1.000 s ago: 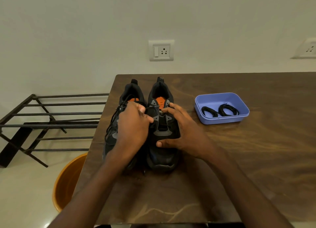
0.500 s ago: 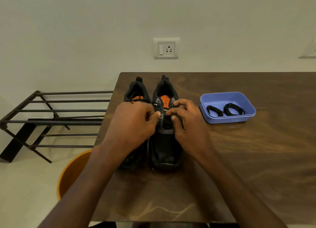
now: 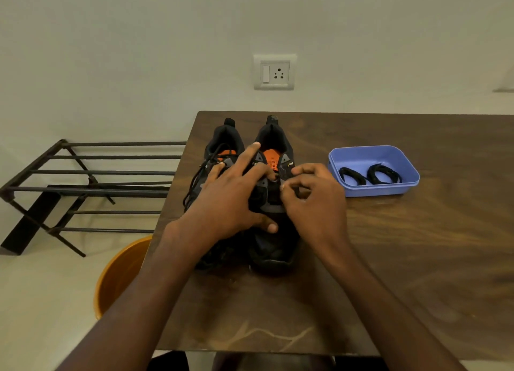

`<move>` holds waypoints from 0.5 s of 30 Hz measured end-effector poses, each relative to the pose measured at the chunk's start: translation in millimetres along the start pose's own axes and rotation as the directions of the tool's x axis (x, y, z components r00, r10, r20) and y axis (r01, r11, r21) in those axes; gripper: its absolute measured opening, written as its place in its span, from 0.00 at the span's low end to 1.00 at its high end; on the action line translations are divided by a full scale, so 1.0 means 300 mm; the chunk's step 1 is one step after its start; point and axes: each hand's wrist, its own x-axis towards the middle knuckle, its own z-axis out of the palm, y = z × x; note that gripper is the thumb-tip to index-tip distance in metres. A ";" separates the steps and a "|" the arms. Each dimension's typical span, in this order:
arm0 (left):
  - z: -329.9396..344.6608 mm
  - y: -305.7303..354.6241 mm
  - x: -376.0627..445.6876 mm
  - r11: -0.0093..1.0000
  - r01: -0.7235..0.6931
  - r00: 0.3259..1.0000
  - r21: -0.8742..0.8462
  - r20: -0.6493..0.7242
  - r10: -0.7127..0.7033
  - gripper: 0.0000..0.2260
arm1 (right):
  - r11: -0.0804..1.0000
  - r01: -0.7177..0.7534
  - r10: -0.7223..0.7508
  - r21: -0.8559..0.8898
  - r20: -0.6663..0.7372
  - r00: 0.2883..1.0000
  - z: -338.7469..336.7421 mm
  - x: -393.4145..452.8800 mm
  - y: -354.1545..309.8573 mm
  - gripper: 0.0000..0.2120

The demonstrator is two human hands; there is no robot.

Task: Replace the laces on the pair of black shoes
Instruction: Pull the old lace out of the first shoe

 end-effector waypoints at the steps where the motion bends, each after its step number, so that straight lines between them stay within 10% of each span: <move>1: -0.005 0.000 0.002 1.000 -0.001 1.000 -0.016 0.005 0.001 0.41 | 0.997 -0.053 0.056 0.054 -0.057 0.997 -0.012 -0.004 -0.001 0.05; 8: 0.003 -0.006 0.012 0.990 -0.017 0.999 -0.137 -0.041 0.012 0.43 | 0.933 0.260 -0.254 -0.249 0.055 0.966 0.009 -0.001 -0.012 0.18; 15: 0.009 -0.021 0.021 0.981 0.014 1.000 -0.193 0.001 -0.014 0.57 | 0.943 0.226 -0.181 -0.245 0.194 0.964 0.037 0.014 0.024 0.08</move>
